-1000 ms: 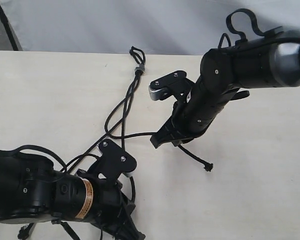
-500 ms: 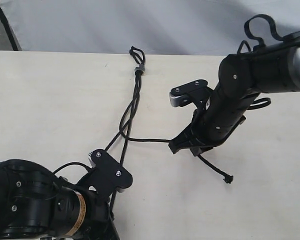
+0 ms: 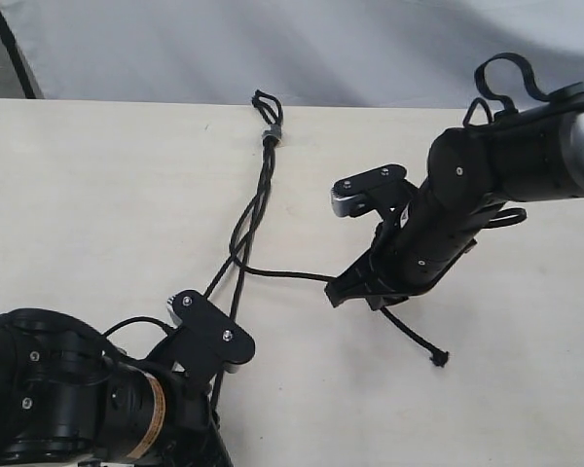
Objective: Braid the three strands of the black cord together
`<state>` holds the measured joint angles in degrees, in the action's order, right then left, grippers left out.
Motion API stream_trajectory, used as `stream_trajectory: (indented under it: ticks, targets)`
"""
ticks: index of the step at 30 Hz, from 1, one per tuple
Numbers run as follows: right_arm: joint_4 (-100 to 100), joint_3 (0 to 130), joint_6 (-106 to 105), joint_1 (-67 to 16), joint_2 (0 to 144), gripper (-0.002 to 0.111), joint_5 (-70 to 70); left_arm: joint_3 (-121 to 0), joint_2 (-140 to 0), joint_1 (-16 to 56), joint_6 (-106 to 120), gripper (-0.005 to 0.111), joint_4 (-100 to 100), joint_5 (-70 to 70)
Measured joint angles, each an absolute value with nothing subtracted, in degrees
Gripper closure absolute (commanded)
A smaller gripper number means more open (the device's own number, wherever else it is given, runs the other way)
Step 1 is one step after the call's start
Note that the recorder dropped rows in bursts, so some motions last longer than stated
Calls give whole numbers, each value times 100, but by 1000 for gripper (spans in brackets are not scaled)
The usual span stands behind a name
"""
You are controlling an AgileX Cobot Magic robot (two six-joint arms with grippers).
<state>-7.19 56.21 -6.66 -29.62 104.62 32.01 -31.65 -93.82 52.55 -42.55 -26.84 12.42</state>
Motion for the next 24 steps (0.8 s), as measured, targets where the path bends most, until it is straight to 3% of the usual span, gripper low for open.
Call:
stream_trajectory:
  ticks: [3, 6, 14, 24]
  targets:
    - [-719, 5612, -643, -3108, 10472, 62, 3068, -3165, -9370, 5255, -4255, 106, -2662, 1242]
    - [-719, 5612, -643, -3267, 10494, 52, 3014, -3165, -9370, 5255, -4255, 106, -2650, 1242]
    - [-561, 5808, -643, -3268, 10040, 51, 3169, -3165, -9362, 5255, -4352, 105, -2651, 1242]
    - [-280, 5843, -603, -2566, 9308, 51, 2596, -3353, -9383, 5293, -4406, 56, -2318, 1722]
